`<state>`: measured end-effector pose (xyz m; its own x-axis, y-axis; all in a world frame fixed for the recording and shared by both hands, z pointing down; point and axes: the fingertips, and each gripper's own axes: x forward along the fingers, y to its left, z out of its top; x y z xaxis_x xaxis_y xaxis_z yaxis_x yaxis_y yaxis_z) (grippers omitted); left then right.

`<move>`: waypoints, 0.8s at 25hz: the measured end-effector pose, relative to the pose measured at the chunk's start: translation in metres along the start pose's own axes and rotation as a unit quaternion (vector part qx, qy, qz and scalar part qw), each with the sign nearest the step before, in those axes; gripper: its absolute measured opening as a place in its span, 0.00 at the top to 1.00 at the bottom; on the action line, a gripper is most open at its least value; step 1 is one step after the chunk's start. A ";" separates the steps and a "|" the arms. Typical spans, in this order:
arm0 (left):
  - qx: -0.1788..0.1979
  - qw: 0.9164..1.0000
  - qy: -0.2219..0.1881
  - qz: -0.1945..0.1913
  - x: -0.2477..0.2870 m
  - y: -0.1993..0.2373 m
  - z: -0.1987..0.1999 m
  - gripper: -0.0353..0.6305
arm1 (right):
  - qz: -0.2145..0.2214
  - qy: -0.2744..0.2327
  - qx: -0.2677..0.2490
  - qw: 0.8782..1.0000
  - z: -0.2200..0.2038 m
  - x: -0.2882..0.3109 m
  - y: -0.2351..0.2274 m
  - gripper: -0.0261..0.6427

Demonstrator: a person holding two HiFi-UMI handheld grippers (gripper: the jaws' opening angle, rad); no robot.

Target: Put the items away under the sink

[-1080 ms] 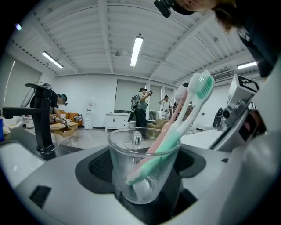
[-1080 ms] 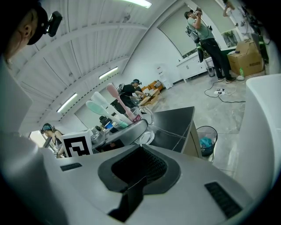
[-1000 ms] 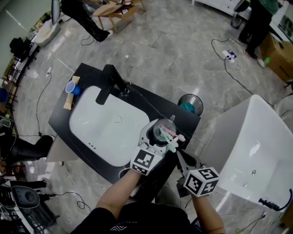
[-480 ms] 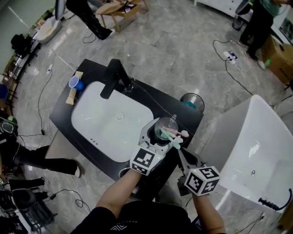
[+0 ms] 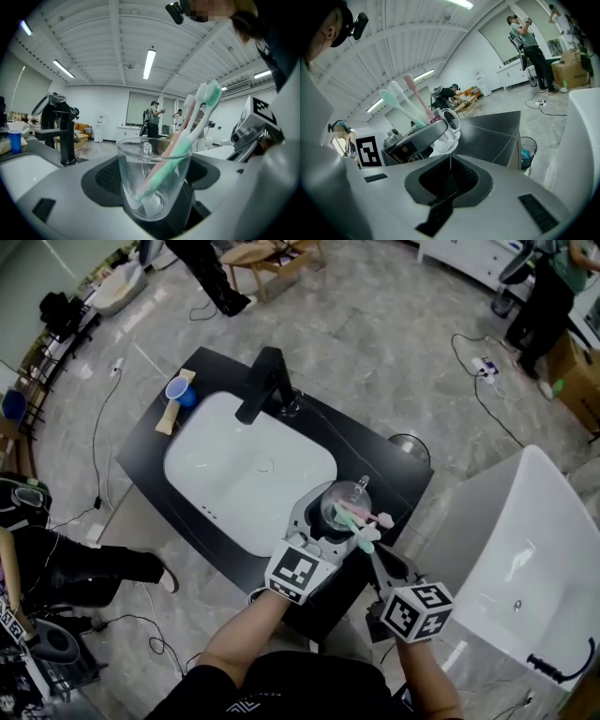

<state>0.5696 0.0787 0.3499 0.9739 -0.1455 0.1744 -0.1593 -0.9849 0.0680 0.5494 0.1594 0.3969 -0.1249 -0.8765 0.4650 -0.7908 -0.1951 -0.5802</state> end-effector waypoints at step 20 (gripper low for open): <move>-0.023 0.996 -0.006 0.089 -0.201 0.063 -0.019 0.37 | 0.067 0.027 -0.080 0.994 -0.064 0.046 0.163 0.90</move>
<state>0.3608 0.0475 0.3379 0.9317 -0.3181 0.1754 -0.3359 -0.9383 0.0824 0.3761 0.1157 0.3667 -0.2645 -0.8636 0.4293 -0.8499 -0.0016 -0.5269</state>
